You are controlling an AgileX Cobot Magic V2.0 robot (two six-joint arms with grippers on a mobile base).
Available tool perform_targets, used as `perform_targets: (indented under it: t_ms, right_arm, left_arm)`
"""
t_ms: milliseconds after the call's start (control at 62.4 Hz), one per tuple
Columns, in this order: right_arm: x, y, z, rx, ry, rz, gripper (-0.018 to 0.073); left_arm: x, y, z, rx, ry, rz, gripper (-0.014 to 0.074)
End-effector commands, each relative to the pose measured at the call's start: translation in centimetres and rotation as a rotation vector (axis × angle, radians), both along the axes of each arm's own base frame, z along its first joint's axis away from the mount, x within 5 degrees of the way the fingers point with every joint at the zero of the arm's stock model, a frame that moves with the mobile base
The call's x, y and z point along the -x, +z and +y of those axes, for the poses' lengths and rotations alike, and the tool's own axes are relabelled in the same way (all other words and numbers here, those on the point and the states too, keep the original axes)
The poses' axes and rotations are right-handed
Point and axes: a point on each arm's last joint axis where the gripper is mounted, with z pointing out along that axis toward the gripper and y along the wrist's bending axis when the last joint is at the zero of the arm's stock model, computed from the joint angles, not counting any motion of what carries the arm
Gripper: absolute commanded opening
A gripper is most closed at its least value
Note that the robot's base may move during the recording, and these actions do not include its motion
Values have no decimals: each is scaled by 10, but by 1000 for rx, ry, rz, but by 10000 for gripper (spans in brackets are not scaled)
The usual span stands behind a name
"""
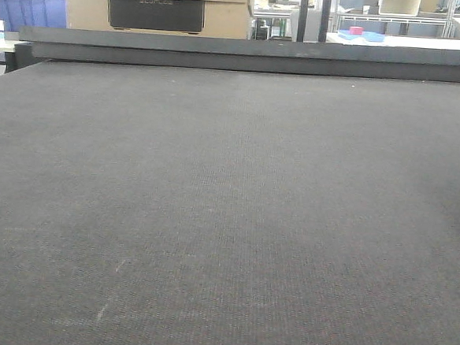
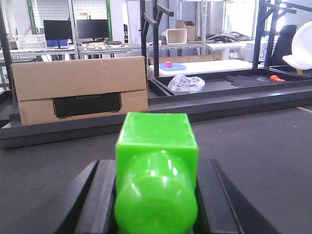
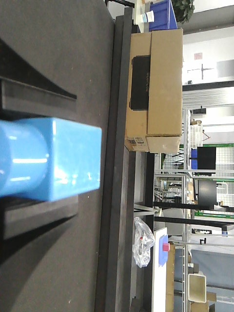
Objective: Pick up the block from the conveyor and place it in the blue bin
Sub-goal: 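Drive the base away from the conveyor, turning past its red frame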
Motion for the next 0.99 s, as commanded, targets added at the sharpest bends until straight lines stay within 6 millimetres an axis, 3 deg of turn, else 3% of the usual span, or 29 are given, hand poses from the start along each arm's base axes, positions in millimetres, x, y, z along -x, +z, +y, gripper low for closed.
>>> perform_targets:
  t_ms: [0, 977]
  right_arm:
    - [2, 3, 0, 4, -1, -33, -162]
    - [2, 3, 0, 4, -1, -33, -162]
  left_arm:
    - [2, 2, 0, 6, -8, -20, -111]
    - [3, 2, 0, 7, -8, -23, -111]
